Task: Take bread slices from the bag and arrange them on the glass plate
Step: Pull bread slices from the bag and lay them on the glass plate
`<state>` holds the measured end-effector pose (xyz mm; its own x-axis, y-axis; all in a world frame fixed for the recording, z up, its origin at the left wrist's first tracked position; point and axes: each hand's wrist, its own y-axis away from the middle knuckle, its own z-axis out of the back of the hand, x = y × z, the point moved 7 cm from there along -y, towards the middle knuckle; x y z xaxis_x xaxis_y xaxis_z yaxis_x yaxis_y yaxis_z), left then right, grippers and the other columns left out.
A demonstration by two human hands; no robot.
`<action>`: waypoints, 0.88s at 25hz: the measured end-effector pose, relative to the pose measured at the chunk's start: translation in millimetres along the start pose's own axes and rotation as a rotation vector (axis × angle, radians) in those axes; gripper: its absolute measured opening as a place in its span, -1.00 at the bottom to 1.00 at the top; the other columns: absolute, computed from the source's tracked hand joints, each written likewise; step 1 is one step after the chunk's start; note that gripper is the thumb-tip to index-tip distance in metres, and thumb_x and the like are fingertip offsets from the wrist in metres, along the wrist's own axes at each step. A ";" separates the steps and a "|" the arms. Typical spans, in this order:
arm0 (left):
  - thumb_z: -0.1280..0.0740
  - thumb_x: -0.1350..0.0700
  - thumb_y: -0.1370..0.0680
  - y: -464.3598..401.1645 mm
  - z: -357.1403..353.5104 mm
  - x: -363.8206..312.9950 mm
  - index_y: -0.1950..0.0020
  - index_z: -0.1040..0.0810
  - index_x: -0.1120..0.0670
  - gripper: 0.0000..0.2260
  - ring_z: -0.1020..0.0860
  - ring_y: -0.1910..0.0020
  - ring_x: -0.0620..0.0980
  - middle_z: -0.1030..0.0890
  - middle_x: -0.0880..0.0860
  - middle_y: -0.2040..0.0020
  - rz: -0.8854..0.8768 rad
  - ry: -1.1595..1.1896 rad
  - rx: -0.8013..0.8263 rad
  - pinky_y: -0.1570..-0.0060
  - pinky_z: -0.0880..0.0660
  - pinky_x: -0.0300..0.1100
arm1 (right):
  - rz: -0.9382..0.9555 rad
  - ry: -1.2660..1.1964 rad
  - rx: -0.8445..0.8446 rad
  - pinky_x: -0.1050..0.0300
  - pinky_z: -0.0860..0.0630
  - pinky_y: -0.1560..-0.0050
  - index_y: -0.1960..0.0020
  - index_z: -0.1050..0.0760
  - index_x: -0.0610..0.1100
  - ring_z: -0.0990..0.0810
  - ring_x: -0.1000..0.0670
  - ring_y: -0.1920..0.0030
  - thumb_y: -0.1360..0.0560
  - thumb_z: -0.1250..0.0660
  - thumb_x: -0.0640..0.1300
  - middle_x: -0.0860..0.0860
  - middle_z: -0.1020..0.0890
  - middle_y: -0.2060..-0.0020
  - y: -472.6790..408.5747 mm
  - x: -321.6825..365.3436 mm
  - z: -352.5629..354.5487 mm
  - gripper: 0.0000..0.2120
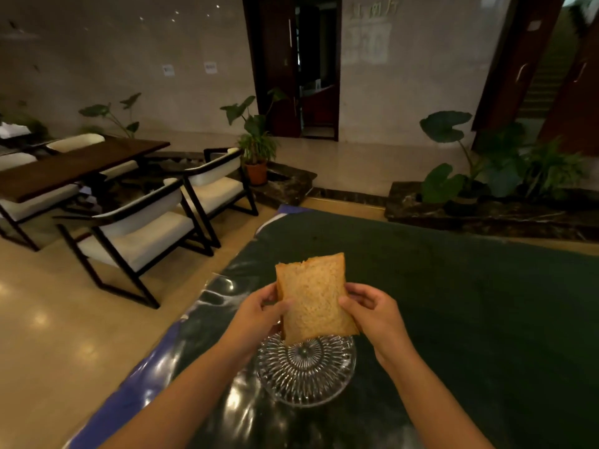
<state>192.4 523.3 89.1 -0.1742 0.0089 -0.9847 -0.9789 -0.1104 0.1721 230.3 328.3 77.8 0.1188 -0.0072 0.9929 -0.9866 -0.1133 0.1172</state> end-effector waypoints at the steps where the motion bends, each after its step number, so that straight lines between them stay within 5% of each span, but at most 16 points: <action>1: -0.28 0.23 -0.53 -11.7 5.5 5.4 -0.15 -0.49 -0.03 -0.76 -0.62 0.02 -0.04 -0.61 -0.03 -0.02 0.008 -0.017 0.013 0.21 -0.62 -0.19 | -0.027 0.009 -0.018 0.11 -0.56 0.06 -0.03 -0.52 0.06 -0.57 0.12 0.04 -0.39 -0.40 -0.18 0.10 -0.61 0.07 -9.8 -9.8 -4.9 -0.75; 7: -0.30 0.32 -0.50 -86.2 25.6 52.4 -0.16 -0.52 0.07 -0.73 -0.61 0.20 -0.06 -0.62 0.03 0.14 0.045 -0.141 0.005 0.19 -0.60 -0.14 | -0.129 0.070 -0.204 -0.01 -0.56 -0.08 -0.08 -0.55 -0.06 -0.59 0.04 0.00 -0.39 -0.40 -0.20 0.03 -0.63 0.05 -56.2 -77.1 -24.4 -0.74; 11: -0.35 0.30 -0.47 -134.4 31.2 108.8 -0.19 -0.51 0.15 -0.71 -0.60 0.13 -0.04 -0.61 0.04 0.09 0.089 -0.254 0.086 0.11 -0.58 -0.13 | -0.177 0.151 -0.365 -0.01 -0.56 -0.08 -0.08 -0.56 -0.11 -0.59 0.04 0.03 -0.40 -0.39 -0.22 0.04 -0.63 0.09 -75.3 -131.7 -29.8 -0.75; 17: -0.39 0.25 -0.46 -174.3 30.7 185.0 -0.22 -0.50 0.12 -0.67 -0.58 0.02 0.03 -0.58 -0.01 0.06 0.185 -0.301 0.127 -0.09 -0.54 0.10 | -0.242 0.283 -0.478 0.27 -0.49 0.13 -0.05 -0.59 -0.13 -0.58 0.14 0.15 -0.39 -0.39 -0.24 0.15 -0.60 0.22 -89.0 -199.6 -32.4 -0.77; 22: -0.39 0.24 -0.46 -184.4 31.9 216.2 -0.21 -0.51 0.13 -0.68 -0.58 0.06 0.00 -0.58 0.03 0.05 0.183 -0.341 0.070 -0.05 -0.55 0.01 | -0.226 0.393 -0.534 0.35 -0.46 0.18 -0.04 -0.60 -0.10 -0.56 0.21 0.21 -0.39 -0.40 -0.22 0.15 -0.62 0.22 -92.3 -217.1 -34.7 -0.78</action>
<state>331.9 577.2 -154.6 -0.3607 0.3263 -0.8737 -0.9312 -0.0731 0.3571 291.6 374.8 -147.8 0.3775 0.3300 0.8652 -0.8742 0.4351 0.2155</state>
